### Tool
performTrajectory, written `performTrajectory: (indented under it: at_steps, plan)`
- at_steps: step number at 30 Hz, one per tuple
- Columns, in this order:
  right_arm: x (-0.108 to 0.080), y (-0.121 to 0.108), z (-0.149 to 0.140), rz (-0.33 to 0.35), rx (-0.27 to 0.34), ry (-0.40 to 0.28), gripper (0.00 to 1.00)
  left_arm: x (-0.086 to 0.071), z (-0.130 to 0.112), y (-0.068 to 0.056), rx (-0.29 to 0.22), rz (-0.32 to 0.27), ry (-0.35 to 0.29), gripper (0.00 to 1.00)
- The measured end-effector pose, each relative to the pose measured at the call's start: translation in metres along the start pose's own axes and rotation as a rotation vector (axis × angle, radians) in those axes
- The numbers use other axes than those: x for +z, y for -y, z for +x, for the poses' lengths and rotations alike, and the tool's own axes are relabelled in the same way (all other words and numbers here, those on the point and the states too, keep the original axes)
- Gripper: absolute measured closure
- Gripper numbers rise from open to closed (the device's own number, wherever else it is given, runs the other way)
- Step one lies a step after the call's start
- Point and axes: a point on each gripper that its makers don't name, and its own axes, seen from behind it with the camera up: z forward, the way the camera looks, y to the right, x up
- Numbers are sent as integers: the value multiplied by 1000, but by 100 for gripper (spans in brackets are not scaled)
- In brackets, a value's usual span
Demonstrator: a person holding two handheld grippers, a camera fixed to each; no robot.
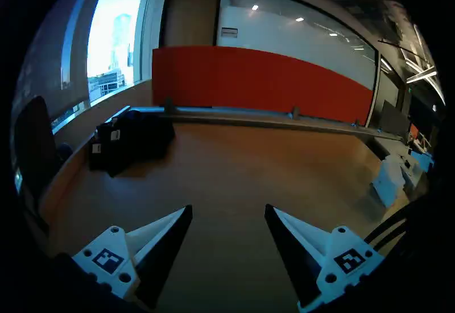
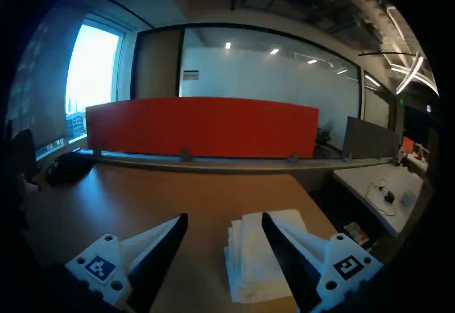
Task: Fold towel
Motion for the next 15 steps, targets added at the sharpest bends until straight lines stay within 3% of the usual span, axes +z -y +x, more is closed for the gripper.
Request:
performTrajectory:
  at_steps: [15]
  plan:
    - [4, 60, 49, 51, 7, -95, 0, 4, 56, 10, 1, 16, -153, 6]
